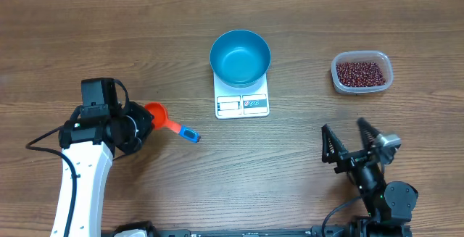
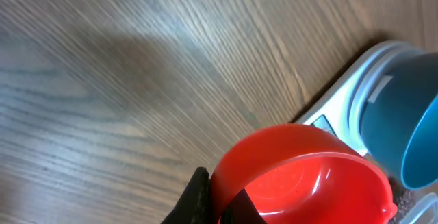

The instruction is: Scoop item into bowl and weigh 150g on scale

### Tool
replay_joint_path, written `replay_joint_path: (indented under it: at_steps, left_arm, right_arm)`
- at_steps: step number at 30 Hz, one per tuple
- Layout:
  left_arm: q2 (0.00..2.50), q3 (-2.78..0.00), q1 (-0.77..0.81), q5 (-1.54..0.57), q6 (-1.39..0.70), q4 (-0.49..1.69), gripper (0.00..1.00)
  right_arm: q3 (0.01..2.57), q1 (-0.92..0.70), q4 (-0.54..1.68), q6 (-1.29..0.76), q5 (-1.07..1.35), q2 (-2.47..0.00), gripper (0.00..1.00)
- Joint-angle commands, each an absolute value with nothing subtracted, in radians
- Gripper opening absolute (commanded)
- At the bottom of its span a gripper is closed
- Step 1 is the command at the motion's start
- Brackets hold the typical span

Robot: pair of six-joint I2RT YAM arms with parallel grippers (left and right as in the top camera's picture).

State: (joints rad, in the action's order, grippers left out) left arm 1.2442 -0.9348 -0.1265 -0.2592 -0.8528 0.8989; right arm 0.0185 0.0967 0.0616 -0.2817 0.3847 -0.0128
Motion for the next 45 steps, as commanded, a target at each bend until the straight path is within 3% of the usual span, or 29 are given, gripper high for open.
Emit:
replay_joint_path:
  at_steps: [1, 8, 14, 22, 29, 40, 45]
  left_arm:
    - [1.228, -0.953, -0.130, -0.324, -0.844, 0.909, 0.04]
    - [1.229, -0.953, -0.130, -0.393, -0.883, 0.910, 0.04]
    - [1.229, -0.953, -0.126, -0.393, -0.906, 0.912, 0.04]
    - [1.229, -0.953, -0.076, -0.389, -0.906, 0.907, 0.04]
    - [1.229, -0.953, -0.064, -0.392, -0.906, 0.909, 0.04]
    - [1.229, -0.953, -0.062, -0.415, -0.947, 0.920, 0.04]
    - [1.229, -0.953, -0.050, -0.446, -0.992, 0.919, 0.04]
  right_arm:
    - [0.008, 0.094, 0.054, -0.862, 0.675, -0.003, 1.00]
    - [0.008, 0.094, 0.053, -1.072, 0.802, -0.003, 1.00]
    - [0.009, 0.094, 0.061, -0.769, 0.800, -0.003, 1.00]
    - [0.050, 0.094, 0.058, -0.756, 0.787, -0.019, 1.00]
    - [0.175, 0.094, 0.069, -0.701, 0.787, -0.173, 1.00]
    - [0.567, 0.094, 0.524, -0.466, 0.796, -0.602, 1.00]
    - [0.588, 0.080, 0.513, -0.466, 0.991, -0.690, 1.00]
